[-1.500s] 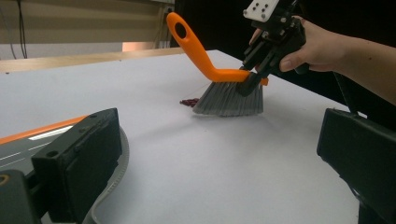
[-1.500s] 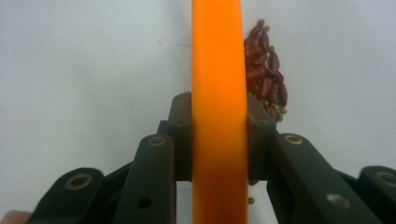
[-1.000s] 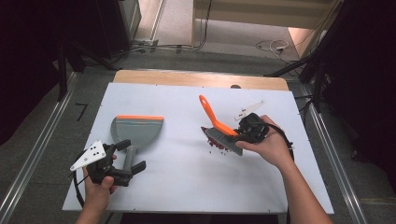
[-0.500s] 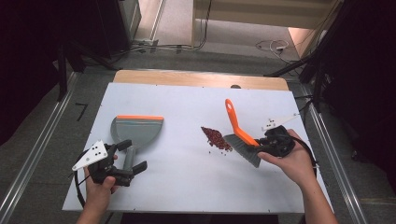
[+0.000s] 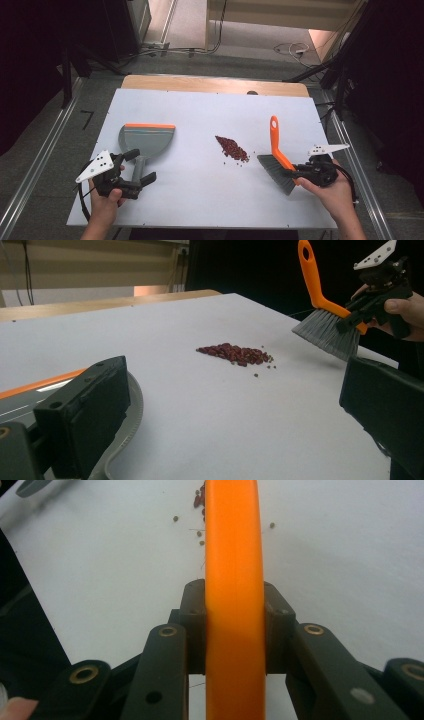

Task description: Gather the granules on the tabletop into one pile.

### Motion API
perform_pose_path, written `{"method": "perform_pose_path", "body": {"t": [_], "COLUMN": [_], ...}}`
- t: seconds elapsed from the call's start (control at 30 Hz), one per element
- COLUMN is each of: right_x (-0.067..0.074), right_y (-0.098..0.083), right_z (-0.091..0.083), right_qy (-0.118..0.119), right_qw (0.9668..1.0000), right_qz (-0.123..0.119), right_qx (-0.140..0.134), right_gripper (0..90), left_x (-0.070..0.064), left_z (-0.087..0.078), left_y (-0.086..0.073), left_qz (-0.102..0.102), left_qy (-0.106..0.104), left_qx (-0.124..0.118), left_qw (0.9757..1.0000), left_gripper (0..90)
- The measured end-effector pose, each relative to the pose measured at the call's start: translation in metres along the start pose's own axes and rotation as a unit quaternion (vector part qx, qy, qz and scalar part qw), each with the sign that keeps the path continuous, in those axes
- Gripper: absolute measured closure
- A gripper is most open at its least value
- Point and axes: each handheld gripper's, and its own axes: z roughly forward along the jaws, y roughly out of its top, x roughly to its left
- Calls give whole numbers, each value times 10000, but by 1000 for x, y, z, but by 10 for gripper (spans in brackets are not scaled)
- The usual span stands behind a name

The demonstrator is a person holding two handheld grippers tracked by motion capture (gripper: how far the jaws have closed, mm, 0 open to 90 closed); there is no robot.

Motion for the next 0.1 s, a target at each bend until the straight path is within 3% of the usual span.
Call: {"method": "perform_pose_path", "body": {"t": [0.1], "right_x": [-3], "right_y": [-3], "right_z": [-4], "right_qy": [4], "right_qw": [10000], "right_qz": [66], "right_qx": [-52], "right_gripper": [680], "left_x": [-1], "left_z": [1], "left_y": [1], "left_qz": [1], "left_qy": [-8], "left_qx": [-11], "left_qw": [10000], "left_gripper": [10]}}
